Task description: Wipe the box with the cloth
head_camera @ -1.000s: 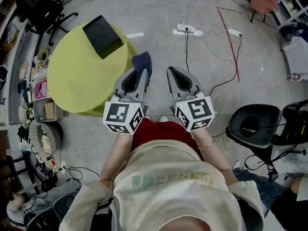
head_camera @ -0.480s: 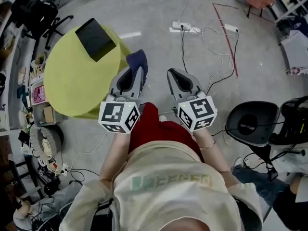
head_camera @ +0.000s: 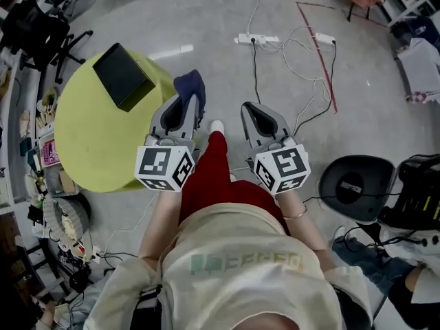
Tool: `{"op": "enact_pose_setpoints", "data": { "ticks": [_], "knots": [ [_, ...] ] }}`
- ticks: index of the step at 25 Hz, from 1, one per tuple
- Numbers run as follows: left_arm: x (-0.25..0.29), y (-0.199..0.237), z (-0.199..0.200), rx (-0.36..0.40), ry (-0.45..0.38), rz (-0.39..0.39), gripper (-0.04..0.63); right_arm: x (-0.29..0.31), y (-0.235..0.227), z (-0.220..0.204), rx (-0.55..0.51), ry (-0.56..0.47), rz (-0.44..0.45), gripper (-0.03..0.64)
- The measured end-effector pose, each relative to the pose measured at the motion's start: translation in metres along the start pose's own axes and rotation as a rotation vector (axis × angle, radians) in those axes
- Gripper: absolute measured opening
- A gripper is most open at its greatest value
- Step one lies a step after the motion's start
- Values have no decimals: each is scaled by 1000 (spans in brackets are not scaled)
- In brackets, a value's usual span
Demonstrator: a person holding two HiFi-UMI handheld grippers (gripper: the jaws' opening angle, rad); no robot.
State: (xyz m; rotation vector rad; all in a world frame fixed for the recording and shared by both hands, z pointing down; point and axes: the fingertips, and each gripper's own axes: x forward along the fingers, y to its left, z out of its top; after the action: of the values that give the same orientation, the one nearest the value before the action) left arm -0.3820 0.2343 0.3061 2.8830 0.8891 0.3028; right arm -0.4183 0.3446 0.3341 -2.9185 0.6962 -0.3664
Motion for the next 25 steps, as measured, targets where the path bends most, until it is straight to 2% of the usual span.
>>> {"op": "enact_pose_setpoints", "data": {
  "ticks": [5, 12, 19, 25],
  "knots": [
    [66, 58, -9, -28, -7, 10, 63, 87, -30, 3, 7, 9, 32, 38],
    [148, 161, 20, -79, 11, 62, 63, 226, -59, 53, -7, 39, 69, 38],
    [172, 233, 39, -127, -1, 135, 63, 319, -46, 72, -12, 96, 159, 38],
    [189, 273, 44, -180, -9, 233, 63, 379, -44, 78, -18, 144, 260, 38]
  ]
}}
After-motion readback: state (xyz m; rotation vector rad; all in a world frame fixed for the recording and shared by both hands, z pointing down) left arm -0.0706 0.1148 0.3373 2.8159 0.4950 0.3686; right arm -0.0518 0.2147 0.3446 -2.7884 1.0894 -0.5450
